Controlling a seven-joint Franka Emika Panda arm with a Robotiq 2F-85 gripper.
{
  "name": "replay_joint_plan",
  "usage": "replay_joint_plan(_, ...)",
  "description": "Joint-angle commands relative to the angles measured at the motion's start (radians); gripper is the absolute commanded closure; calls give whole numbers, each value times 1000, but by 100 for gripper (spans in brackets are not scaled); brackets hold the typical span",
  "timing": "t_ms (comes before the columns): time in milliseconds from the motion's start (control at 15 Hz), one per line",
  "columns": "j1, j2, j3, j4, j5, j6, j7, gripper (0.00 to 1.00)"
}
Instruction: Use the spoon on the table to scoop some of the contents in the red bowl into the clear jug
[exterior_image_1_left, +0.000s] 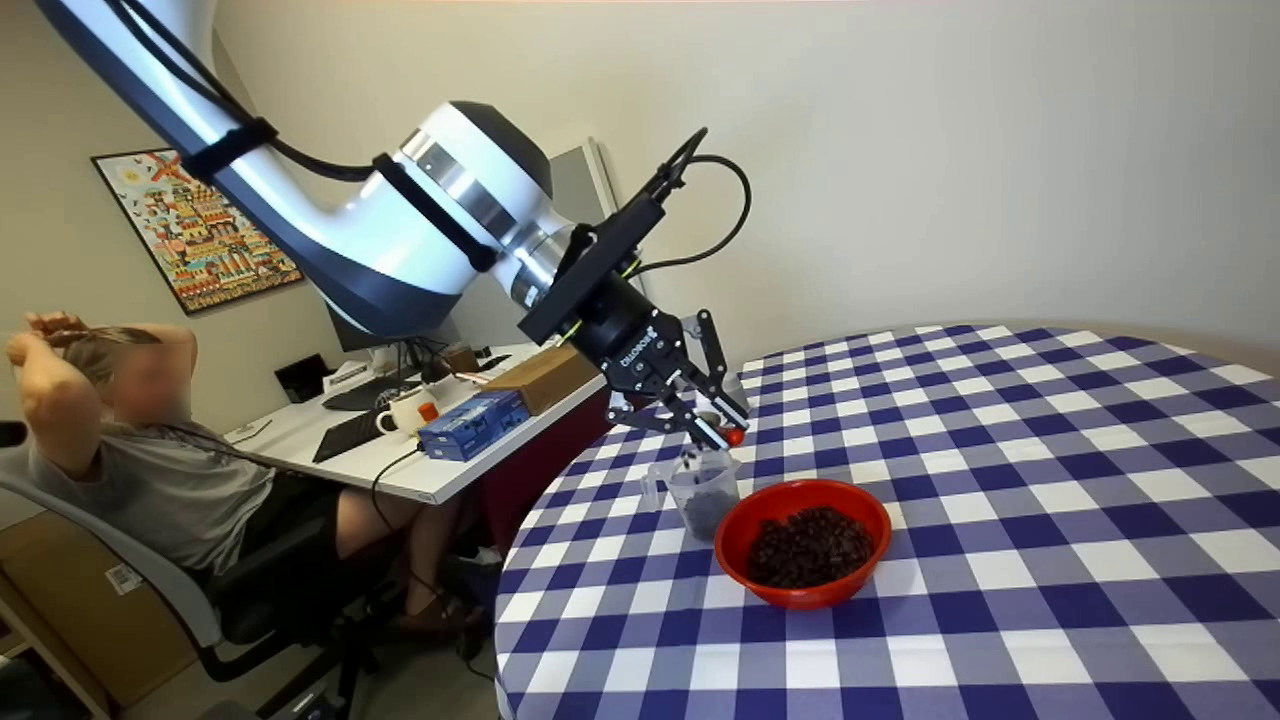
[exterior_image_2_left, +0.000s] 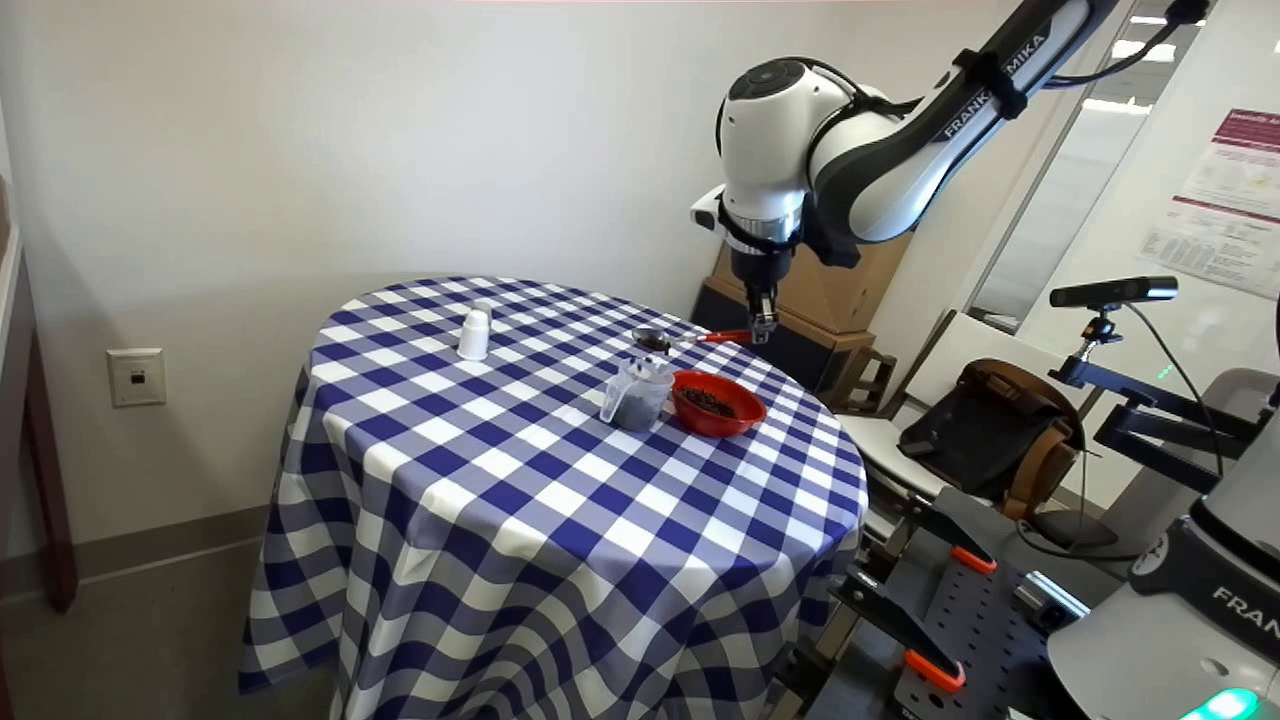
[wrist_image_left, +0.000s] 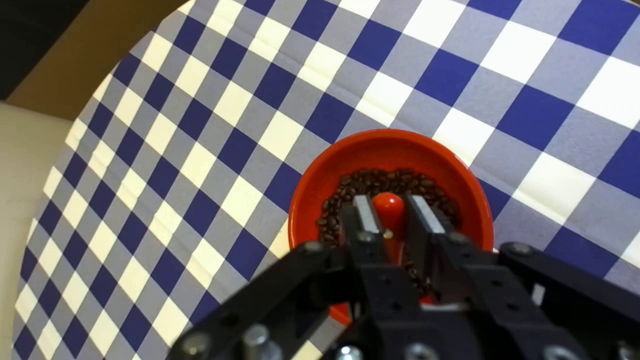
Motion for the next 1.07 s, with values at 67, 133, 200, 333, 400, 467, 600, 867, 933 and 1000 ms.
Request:
replay_joint_plan(67,1,-38,-7,-40,-101,38,66,93)
replay_joint_plan(133,0,-38,-7,-42,-116,41,77,93)
replay_joint_plan(200,-1,-37,-7,-42,-130,43,86,93)
replay_joint_plan(333,-3,-39,-6,-44,-155,45,102,93)
replay_joint_plan(400,-3,-40,-6,-45,-167,45,112,93)
replay_joint_plan(467,-4,-42,-6,-47,-177,46,118,93)
replay_joint_plan(600,-5,-45,-6,-47,-204,49,138,93)
replay_joint_plan(867,-7,-47,-6,-46,-299,68,194,93)
replay_joint_plan(933,-8,-47,-5,-45,-323,72,210,93)
replay_joint_plan(1000,-9,-46,-5,-45,-343,74,223,93)
